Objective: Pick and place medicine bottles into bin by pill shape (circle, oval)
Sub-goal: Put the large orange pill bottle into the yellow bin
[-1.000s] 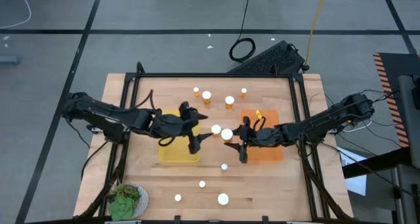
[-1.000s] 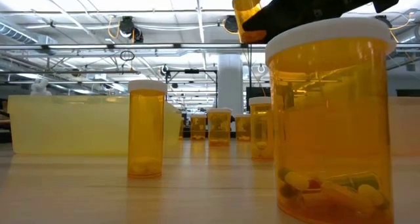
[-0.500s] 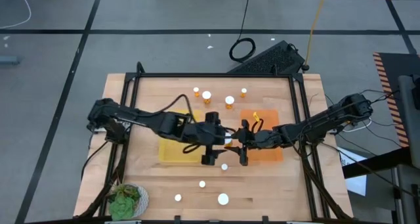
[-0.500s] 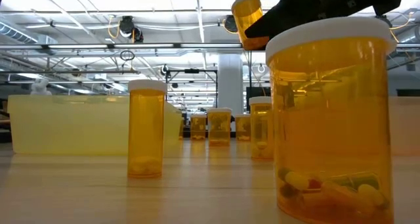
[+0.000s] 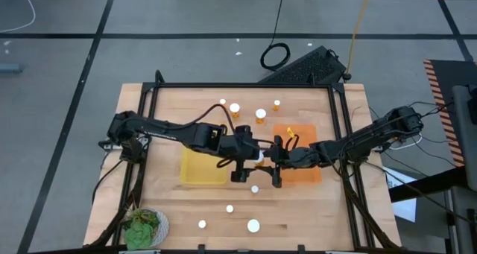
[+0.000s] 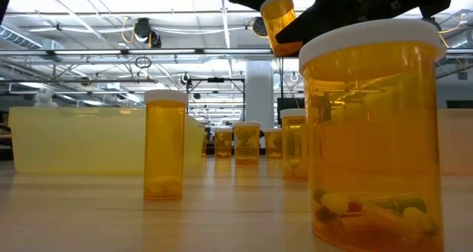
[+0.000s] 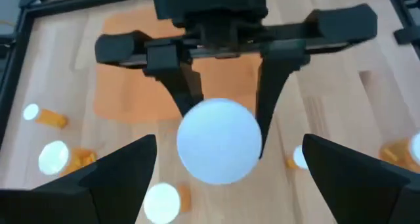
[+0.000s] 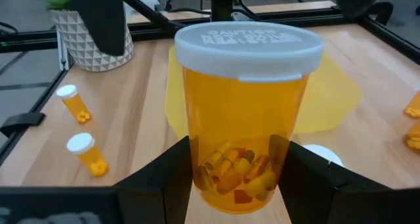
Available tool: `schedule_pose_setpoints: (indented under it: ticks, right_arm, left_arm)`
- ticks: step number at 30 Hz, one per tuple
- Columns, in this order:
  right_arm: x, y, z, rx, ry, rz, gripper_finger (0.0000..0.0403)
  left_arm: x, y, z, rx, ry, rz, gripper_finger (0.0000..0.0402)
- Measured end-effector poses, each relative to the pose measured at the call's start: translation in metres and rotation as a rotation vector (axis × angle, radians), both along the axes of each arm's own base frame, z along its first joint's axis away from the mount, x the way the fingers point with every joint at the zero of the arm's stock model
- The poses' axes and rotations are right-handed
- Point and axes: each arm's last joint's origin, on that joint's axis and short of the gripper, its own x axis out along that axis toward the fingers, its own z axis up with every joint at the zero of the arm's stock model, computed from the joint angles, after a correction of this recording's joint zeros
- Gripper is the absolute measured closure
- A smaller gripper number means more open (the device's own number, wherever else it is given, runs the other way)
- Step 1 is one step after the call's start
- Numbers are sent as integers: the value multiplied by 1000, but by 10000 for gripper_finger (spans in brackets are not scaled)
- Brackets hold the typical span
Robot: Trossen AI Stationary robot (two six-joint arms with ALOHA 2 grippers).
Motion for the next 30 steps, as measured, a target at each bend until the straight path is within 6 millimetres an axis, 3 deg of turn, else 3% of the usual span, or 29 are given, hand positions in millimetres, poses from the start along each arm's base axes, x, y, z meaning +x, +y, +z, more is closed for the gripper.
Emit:
schedule_pose_setpoints:
  ticks: [6, 16, 25, 30]
  right_arm:
    - [0, 0, 0, -8, -2, 4, 220]
    - [1, 0, 1, -9, -13, 5, 220]
    - [1, 0, 1, -12, -14, 7, 220]
    - [1, 0, 2, -17, -19, 10, 220]
  left_arm:
    - [3, 10, -2, -51, 8, -2, 44]
    - [3, 10, -1, -59, 6, -21, 98]
    - [3, 7, -2, -59, 6, -26, 103]
    - [8, 6, -12, -59, 32, -21, 103]
